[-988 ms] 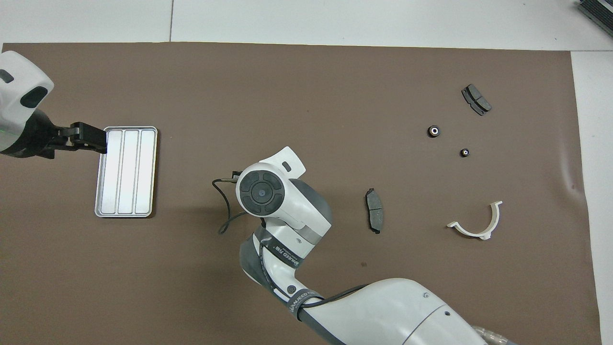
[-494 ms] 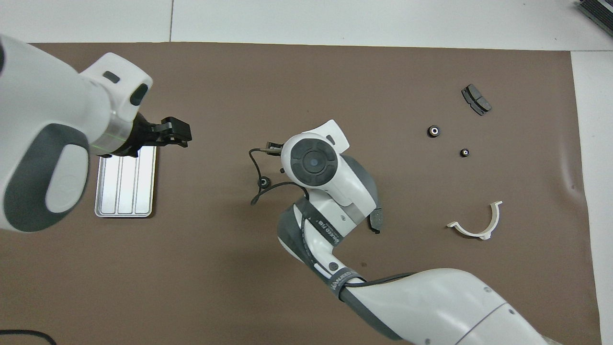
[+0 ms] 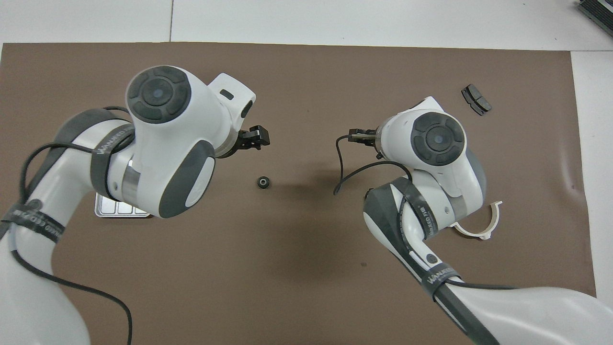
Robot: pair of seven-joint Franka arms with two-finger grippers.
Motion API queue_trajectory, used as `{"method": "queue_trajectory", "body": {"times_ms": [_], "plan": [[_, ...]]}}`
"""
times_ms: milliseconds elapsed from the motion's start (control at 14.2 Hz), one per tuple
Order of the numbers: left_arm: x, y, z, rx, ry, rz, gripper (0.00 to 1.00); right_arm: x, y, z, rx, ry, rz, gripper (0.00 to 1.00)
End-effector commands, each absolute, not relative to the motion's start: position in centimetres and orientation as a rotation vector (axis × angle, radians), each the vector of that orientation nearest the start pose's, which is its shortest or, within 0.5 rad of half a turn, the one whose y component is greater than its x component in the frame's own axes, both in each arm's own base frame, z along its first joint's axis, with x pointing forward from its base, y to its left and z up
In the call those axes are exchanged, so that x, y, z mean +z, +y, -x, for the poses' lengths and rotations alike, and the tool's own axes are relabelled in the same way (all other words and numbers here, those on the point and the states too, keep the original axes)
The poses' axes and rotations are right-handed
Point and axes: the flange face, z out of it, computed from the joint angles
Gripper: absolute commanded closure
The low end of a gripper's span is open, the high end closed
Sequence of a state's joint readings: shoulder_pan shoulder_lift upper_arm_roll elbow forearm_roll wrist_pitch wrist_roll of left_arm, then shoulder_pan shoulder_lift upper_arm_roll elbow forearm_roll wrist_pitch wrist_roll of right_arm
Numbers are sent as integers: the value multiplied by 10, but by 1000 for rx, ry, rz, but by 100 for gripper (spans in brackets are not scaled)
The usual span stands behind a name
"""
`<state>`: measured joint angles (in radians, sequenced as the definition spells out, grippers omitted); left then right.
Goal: Pick bearing gear from pile to tray
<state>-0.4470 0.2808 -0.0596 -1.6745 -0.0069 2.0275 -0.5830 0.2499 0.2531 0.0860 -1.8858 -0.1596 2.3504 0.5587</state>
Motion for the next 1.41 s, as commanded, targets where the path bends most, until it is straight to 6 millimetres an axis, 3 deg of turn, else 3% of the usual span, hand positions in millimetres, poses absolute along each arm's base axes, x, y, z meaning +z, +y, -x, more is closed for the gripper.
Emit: {"method": "queue_trajectory", "body": {"times_ms": [0,282,635,1058,1129,1340], "plan": [[391,-327,-569,-129,-104,3184,0,396,155,-595,-276,97,3128,0],[307,-318,-533,-201,-67,3213,0,383,85,-605,-239,-49,3150,0],[298,-325,-516,-156,-19,3200,2,341,19,-618,-244,-88,3154,0],[297,-328,-511,-115,12,3184,47,301,-18,-609,-183,-66,3159,0],[298,-328,-511,-115,22,3184,56,298,-17,-607,-190,-69,3157,4],[297,-326,-510,-95,24,3175,94,291,-26,-606,-180,-43,3158,21]]}}
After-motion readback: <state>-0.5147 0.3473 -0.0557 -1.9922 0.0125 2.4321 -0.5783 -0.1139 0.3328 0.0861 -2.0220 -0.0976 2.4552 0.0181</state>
